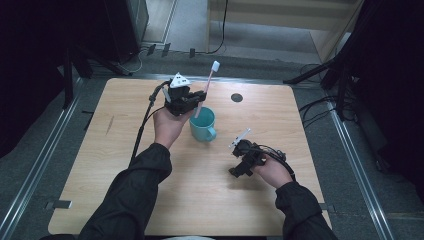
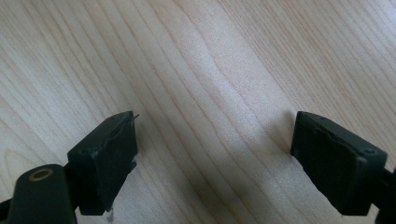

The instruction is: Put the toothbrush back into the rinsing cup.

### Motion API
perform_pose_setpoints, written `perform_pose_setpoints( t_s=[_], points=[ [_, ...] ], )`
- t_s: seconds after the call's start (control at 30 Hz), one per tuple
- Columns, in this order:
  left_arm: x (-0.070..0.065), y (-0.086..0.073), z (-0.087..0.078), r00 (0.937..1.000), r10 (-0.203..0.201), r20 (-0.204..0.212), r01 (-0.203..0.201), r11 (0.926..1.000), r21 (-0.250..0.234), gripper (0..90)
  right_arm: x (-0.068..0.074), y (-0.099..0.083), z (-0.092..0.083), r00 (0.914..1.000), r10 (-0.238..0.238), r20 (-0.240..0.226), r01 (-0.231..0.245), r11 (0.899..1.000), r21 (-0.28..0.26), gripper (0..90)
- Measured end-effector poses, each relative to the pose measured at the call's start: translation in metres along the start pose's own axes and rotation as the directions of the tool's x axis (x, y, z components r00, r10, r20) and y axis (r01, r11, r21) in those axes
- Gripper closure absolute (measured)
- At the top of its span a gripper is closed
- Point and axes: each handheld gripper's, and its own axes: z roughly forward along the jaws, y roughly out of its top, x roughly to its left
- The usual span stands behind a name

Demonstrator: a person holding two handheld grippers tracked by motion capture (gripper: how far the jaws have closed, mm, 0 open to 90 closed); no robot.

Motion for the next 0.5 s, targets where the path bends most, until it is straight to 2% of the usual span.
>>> perform_pose_setpoints(
  t_s=[0.27, 0.5],
  points=[
    [-0.004, -0.01, 0.013, 0.9998, 0.018, 0.001, -0.018, 0.9992, 0.037, 84.0, 0.0, 0.0, 0.0, 1.0, -0.003, 0.001, 0.003, 1.0, 0.0, 14.3],
    [0.0, -0.022, 0.017, 0.9999, -0.015, 0.006, 0.014, 0.998, 0.061, 84.0, 0.0, 0.0, 0.0, 1.0, -0.007, -0.001, 0.007, 1.0, -0.001, 14.2]
  ],
)
